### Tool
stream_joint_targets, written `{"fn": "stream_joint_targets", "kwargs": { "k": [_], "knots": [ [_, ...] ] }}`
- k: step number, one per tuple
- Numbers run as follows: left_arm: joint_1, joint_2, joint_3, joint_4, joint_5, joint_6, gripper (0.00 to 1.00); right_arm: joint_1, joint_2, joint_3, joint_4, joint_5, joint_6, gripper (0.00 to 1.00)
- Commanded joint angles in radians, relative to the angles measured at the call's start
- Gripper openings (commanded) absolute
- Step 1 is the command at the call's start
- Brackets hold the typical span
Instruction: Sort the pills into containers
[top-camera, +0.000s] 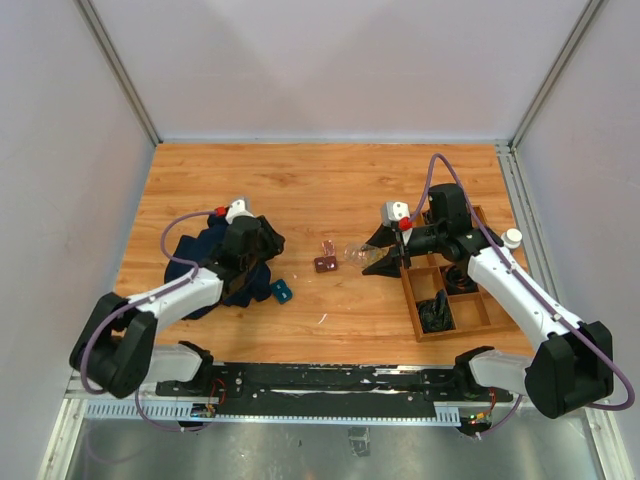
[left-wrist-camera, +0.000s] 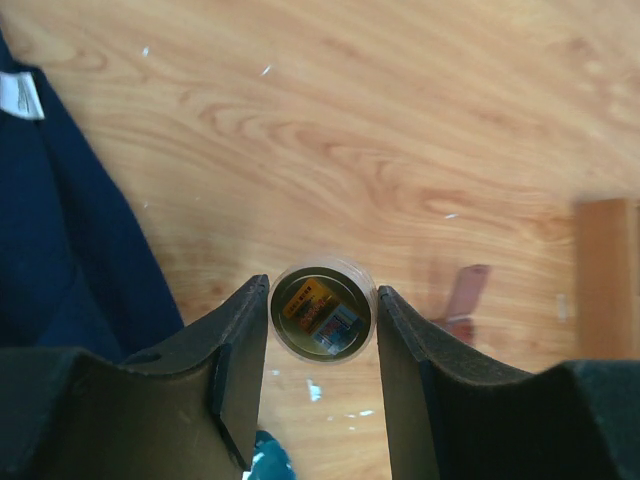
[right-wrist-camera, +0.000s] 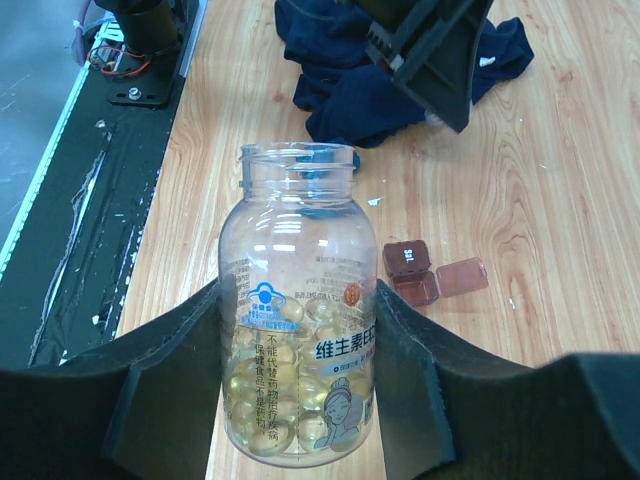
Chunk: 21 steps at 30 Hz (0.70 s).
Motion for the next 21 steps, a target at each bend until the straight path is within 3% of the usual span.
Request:
{"fn": "stream_joint_targets", "kwargs": {
  "k": [1,5,10,14,16,21],
  "knots": [
    [0.025,0.133,0.046,0.002,-0.017,0.002,0.08,0.001,-0.007,0.011,-0.003,-0.033,-0.001,0.01],
    [0.035,0.285,0.177,-0.088,-0.069,0.016,0.11,-0.002,-0.006,0.011,-0.003,-0.034,0.001,0.01],
    [0.036,0.423,0.294,-0.193,-0.113,0.012,0.47,-0.010,-0.013,0.011,0.006,-0.039,0.016,0.01],
    [0.037,0.405,0.289,-0.190,-0.121,-0.007,0.77,-0.024,-0.023,0.009,0.043,-0.052,0.060,0.01],
    [0.037,0.373,0.279,-0.191,-0.120,-0.010,0.82,-0.034,-0.033,0.011,0.070,-0.055,0.100,0.01],
    [0.037,0.247,0.249,-0.206,-0.086,-0.013,0.84,-0.054,-0.073,0.025,0.219,-0.010,0.336,0.01]
  ]
}}
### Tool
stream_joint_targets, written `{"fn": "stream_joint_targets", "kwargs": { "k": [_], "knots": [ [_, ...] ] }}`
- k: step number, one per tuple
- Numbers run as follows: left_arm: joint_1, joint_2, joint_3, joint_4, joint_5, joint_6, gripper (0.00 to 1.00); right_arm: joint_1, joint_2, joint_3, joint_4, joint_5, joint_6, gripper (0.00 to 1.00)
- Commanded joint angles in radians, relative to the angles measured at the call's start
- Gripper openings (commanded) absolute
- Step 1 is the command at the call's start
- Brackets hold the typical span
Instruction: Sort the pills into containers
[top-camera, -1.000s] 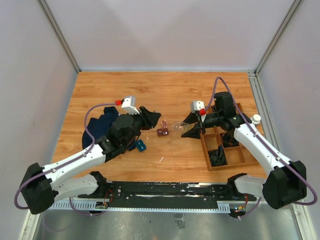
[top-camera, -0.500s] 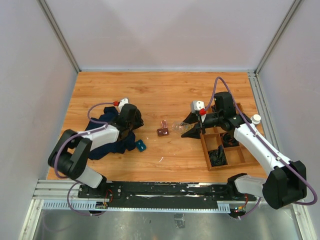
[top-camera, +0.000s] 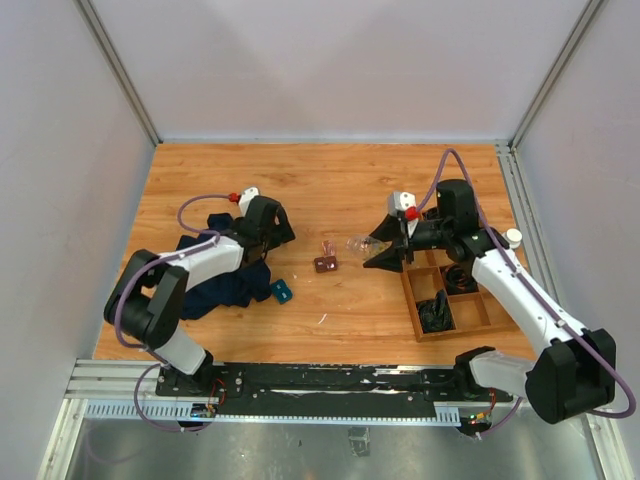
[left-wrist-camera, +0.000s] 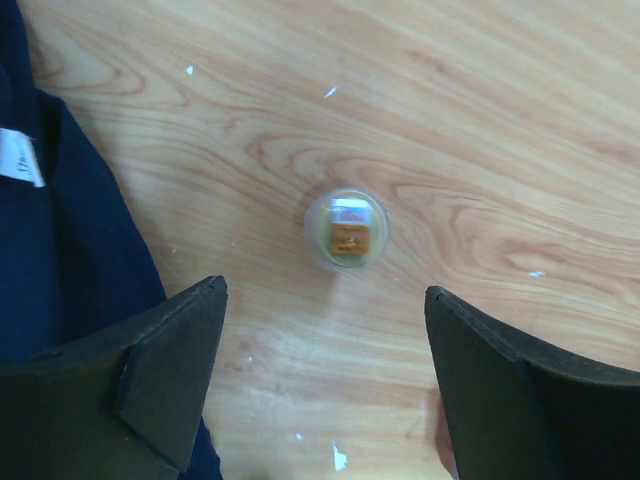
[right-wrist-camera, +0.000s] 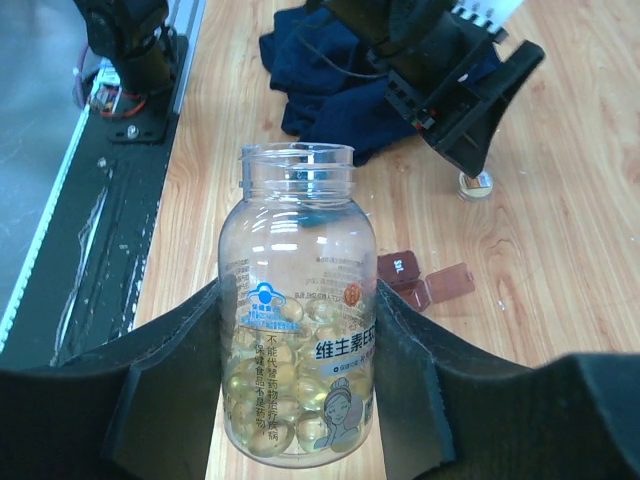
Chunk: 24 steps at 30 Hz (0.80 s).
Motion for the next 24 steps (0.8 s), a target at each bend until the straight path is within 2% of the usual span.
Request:
{"fn": "stream_joint_targets", "kwargs": {
  "k": [1,6,9,13,15,17,18,20,22,23,24],
  "knots": [
    [0.009,-0.151,-0.031,-0.011,0.011,-0.010,0.84,-0.036,-0.061,0.035,0.200,0.025,0.288,0.01],
    [0.009,-0.327,-0.103,0.009,0.099,0.004,0.84,-0.092,-0.121,0.137,0.489,0.240,0.705,0.01],
    [0.009,-0.419,-0.137,0.019,0.136,0.017,0.84,-0.167,-0.095,0.240,0.725,0.313,1.088,0.01],
    [0.009,-0.510,-0.167,0.043,0.200,0.030,0.84,-0.233,-0.088,0.171,1.392,0.430,1.617,0.01],
    [0.009,-0.541,-0.172,0.046,0.247,0.038,0.85,-0.227,-0.110,0.161,1.672,0.361,1.701,0.01],
    [0.009,-0.574,-0.177,0.051,0.281,0.051,0.85,-0.198,-0.175,0.150,1.743,0.232,1.660,0.01],
    [0.009,-0.587,-0.184,0.061,0.297,0.058,0.85,-0.206,-0.214,0.139,1.702,0.217,1.598,0.01],
    [0.009,-0.612,-0.207,0.096,0.335,0.066,0.85,-0.340,-0.241,0.149,1.493,0.311,1.510,0.01],
    [0.009,-0.622,-0.229,0.137,0.374,0.063,0.85,-0.493,-0.208,0.149,1.340,0.485,1.579,0.01],
    [0.009,-0.623,-0.232,0.147,0.397,0.058,0.85,-0.510,-0.188,0.140,1.361,0.514,1.634,0.01],
    [0.009,-0.623,-0.232,0.153,0.426,0.060,0.85,-0.476,-0.180,0.131,1.443,0.486,1.681,0.01]
  ]
}}
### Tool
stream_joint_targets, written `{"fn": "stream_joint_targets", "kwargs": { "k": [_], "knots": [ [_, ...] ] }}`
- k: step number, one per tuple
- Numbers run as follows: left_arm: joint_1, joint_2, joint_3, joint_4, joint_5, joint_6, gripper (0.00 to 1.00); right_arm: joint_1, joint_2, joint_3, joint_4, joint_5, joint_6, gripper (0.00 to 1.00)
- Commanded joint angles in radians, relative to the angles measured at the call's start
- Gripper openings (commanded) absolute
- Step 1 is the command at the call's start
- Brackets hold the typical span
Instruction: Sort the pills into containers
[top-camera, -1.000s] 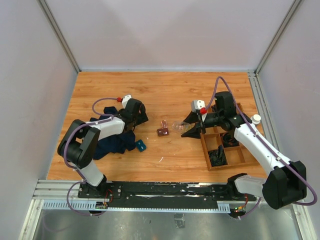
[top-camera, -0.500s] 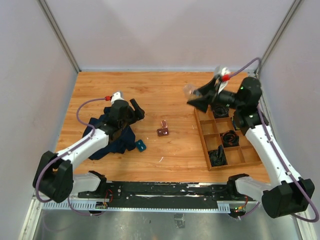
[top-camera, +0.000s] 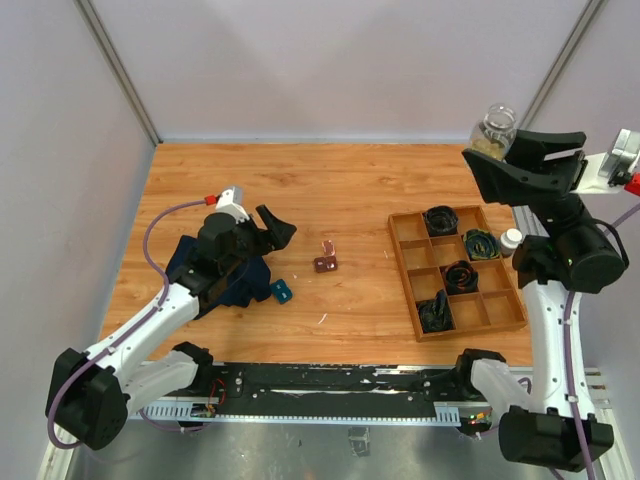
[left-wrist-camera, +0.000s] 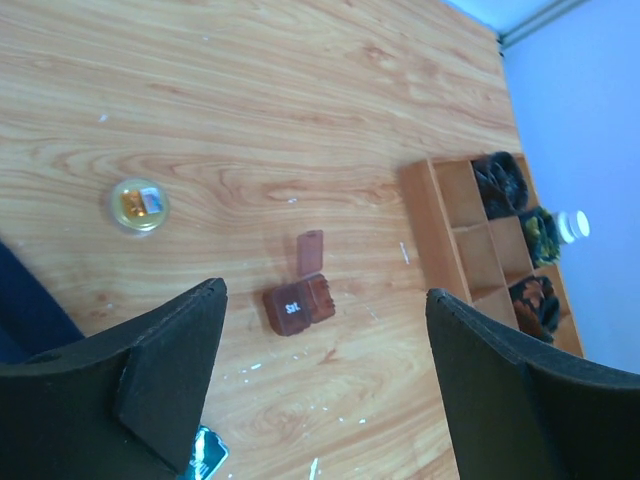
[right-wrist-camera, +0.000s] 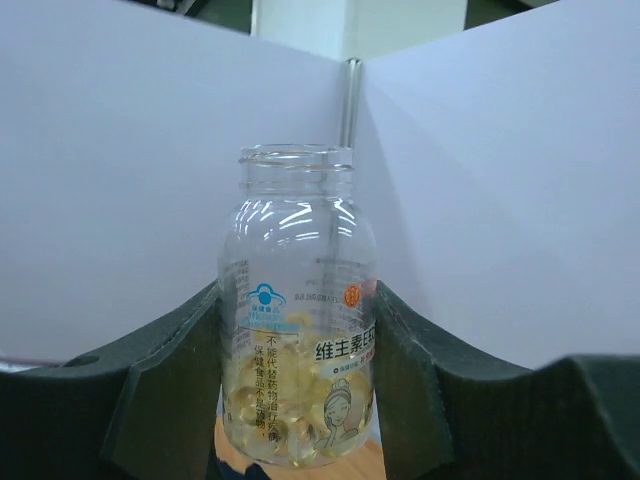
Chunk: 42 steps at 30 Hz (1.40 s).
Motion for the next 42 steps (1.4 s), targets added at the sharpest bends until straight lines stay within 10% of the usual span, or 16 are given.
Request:
{"fn": "stream_joint_targets", "kwargs": {
  "k": [1,3,6,9,11,14,17,20,23,29,33,38,42],
  "knots": [
    [0.008,-0.017,-0.020,0.083,0.141,0.025,0.85,0.005,0.056,-0.019,0.156,0.058,0.160,0.01],
    [0.008,-0.024,-0.024,0.083,0.148,0.043,0.85,0.075,0.000,-0.025,0.075,0.035,0.007,0.01],
    [0.008,-0.026,-0.027,0.091,0.159,0.042,0.85,-0.143,0.074,0.021,-0.038,0.142,0.186,0.01],
    [0.008,-0.027,-0.024,0.094,0.201,0.046,0.85,-0.097,0.105,0.030,0.299,0.067,0.272,0.01],
    [0.008,-0.030,-0.030,0.104,0.206,0.053,0.85,-0.174,0.057,0.054,-0.200,0.196,0.090,0.01],
    [0.008,-0.036,-0.043,0.141,0.271,0.076,0.85,-0.051,0.161,0.085,0.342,-0.006,0.329,0.01],
    [0.008,-0.062,-0.103,0.270,0.368,0.111,0.85,-0.029,0.061,0.050,-0.207,0.034,-0.034,0.01],
    [0.008,-0.080,-0.196,0.458,0.456,0.080,0.85,0.050,0.120,-0.094,0.203,-0.064,0.071,0.01],
    [0.007,-0.078,-0.249,0.533,0.462,0.084,0.86,0.167,0.027,-0.173,-0.178,-0.194,-0.402,0.01],
    [0.008,-0.091,-0.306,0.539,0.387,0.135,0.85,0.235,0.138,-0.342,-0.027,-0.396,-0.598,0.01],
    [0.008,-0.115,-0.354,0.547,0.319,0.195,0.84,0.302,0.225,-0.353,-0.373,-0.454,-0.965,0.01],
    [0.008,-0.134,-0.410,0.570,0.262,0.273,0.86,0.376,0.385,-0.185,-1.202,-0.361,-1.626,0.02],
    [0.008,-0.139,-0.453,0.611,0.226,0.277,0.91,0.403,0.522,-0.082,-1.416,-0.304,-1.797,0.03]
  ]
}}
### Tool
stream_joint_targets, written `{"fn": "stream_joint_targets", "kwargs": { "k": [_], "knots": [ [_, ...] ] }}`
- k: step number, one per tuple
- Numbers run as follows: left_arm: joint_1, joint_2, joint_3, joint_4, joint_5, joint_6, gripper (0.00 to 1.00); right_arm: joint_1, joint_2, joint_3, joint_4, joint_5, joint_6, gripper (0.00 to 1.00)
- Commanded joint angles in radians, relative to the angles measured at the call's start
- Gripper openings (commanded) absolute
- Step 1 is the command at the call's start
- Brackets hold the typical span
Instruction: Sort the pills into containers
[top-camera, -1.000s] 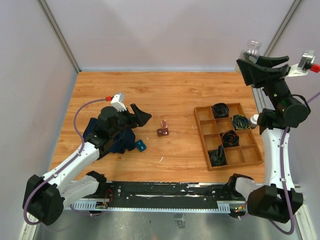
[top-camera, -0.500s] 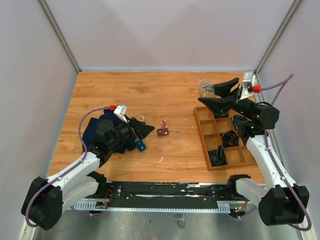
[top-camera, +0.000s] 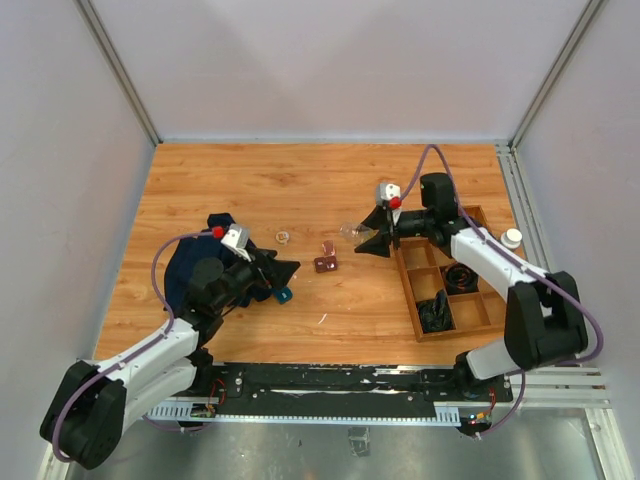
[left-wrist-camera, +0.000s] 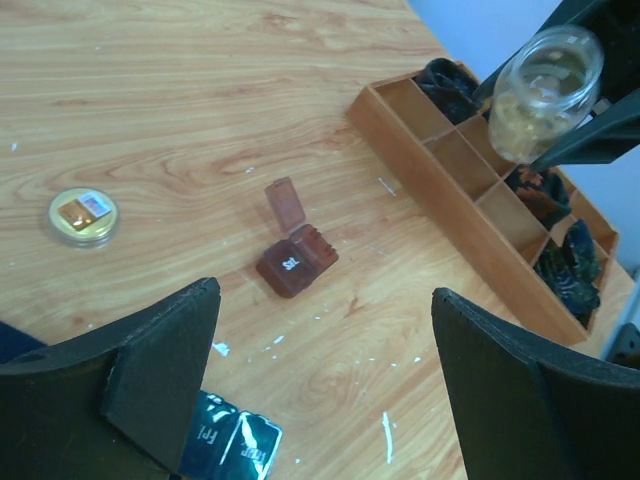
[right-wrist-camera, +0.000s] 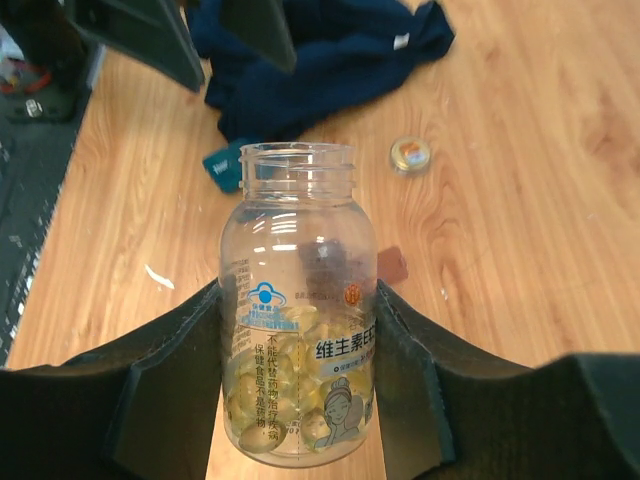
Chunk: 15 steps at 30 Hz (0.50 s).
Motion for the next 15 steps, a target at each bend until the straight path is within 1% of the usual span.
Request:
{"fn": "stream_joint_targets", "kwargs": {
  "k": [1,7,11,15],
  "knots": [
    [0.005,-0.017,-0.044,0.093,-0.064,0.048,0.91,0.037,0.107,0.123,-0.444,0.067,-0.436,0.03],
    [0.005,-0.056,-0.088,0.099,-0.090,0.041,0.92,0.091,0.236,0.243,-0.658,0.194,-0.584,0.05],
    [0.005,-0.111,-0.112,0.096,-0.100,0.038,0.92,0.110,0.283,0.268,-0.690,0.222,-0.608,0.05],
    [0.005,-0.141,-0.127,0.097,-0.110,0.037,0.92,0.127,0.318,0.289,-0.691,0.277,-0.595,0.05]
  ]
}}
